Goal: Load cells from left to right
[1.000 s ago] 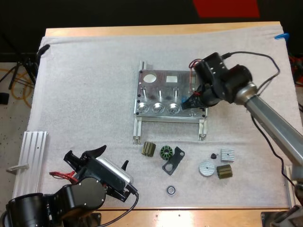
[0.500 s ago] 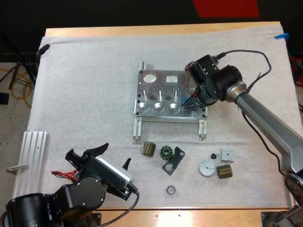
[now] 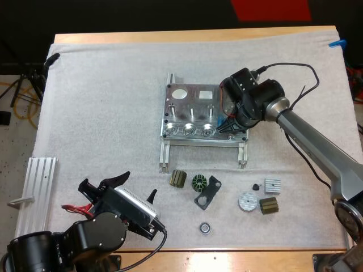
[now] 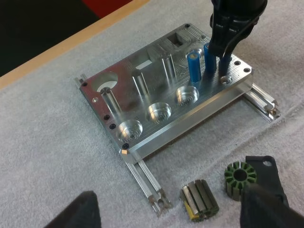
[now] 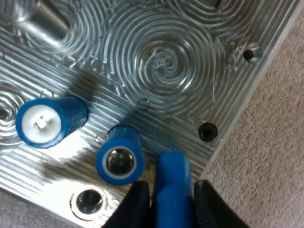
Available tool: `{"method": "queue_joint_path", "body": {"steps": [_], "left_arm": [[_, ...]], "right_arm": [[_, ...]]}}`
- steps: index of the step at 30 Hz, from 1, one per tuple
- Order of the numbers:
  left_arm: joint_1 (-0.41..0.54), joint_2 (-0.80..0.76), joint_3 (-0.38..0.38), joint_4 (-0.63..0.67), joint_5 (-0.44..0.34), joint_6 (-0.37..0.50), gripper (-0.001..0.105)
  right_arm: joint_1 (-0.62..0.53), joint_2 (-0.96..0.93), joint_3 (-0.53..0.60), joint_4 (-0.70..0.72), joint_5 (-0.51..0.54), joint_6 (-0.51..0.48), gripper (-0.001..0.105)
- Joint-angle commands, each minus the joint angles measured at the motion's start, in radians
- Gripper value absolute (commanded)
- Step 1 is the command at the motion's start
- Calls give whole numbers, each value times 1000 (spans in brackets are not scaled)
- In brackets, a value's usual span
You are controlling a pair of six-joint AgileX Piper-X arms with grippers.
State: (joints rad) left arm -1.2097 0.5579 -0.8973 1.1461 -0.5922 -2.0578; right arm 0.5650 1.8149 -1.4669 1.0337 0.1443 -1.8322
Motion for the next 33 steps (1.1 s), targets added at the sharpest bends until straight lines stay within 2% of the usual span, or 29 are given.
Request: {"method": "queue_joint_path", "body": {"steps": [1, 27, 33], "left_arm": [[-1, -2, -1, -7, -17, -3, 62], [-1, -2, -1, -7, -17, -3, 62], [-1, -2, -1, -7, -17, -3, 62]], "right_arm": [[-2, -4, -11, -3, 3, -11, 0], [-2, 20, -9, -14, 10, -32, 0], [-2, 20, -9, -29, 86, -32, 0]]}}
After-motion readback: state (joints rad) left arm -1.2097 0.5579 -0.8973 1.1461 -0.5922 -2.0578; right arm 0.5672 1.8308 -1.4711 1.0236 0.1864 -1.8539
